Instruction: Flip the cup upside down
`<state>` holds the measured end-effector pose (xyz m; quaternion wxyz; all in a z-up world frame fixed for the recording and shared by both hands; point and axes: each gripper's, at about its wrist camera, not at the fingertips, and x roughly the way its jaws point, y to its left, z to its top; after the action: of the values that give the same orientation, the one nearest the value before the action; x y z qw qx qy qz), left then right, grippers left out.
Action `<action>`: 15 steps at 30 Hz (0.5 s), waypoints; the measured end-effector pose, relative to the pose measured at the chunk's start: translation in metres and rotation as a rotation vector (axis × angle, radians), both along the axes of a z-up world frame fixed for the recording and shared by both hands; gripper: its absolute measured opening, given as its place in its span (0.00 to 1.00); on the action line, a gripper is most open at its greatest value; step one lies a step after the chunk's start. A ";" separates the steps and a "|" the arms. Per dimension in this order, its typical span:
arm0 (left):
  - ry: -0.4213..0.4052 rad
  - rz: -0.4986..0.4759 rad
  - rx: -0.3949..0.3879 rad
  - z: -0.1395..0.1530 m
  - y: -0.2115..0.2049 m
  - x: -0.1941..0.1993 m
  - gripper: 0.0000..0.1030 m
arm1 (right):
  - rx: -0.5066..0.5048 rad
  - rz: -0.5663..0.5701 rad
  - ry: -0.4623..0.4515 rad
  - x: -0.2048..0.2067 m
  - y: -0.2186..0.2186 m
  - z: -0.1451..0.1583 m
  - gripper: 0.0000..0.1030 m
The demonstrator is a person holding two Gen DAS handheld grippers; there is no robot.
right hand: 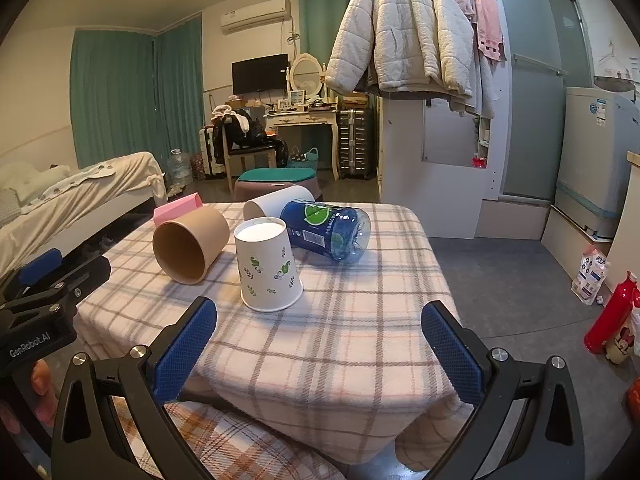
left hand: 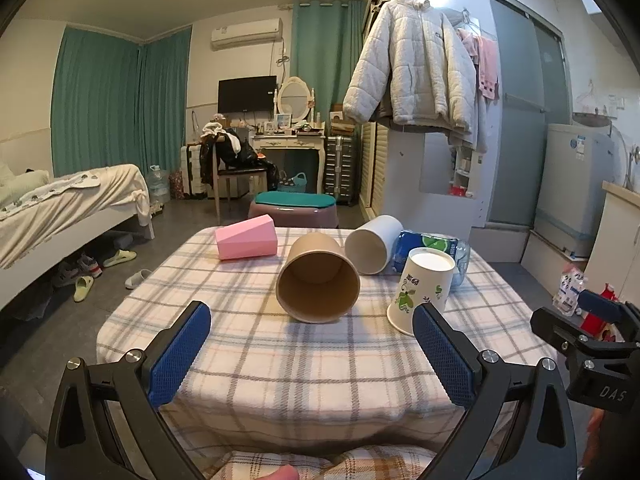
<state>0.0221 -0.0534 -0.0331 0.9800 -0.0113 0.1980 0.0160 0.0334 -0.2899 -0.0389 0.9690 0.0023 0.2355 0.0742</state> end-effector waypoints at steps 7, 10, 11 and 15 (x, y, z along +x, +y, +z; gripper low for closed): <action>0.001 -0.007 0.015 0.000 -0.005 -0.003 1.00 | 0.002 -0.004 -0.001 0.000 -0.002 -0.001 1.00; 0.005 -0.006 0.012 0.001 -0.006 -0.002 1.00 | -0.001 -0.005 -0.001 0.000 -0.002 -0.001 1.00; 0.006 -0.007 0.010 0.001 -0.006 -0.002 1.00 | 0.000 -0.005 -0.001 0.000 -0.002 -0.001 1.00; 0.005 -0.005 0.010 0.002 -0.006 -0.002 1.00 | -0.001 -0.005 0.000 0.000 -0.002 -0.001 1.00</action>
<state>0.0204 -0.0596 -0.0315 0.9796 -0.0058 0.2002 0.0146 0.0336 -0.2918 -0.0400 0.9692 0.0023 0.2355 0.0718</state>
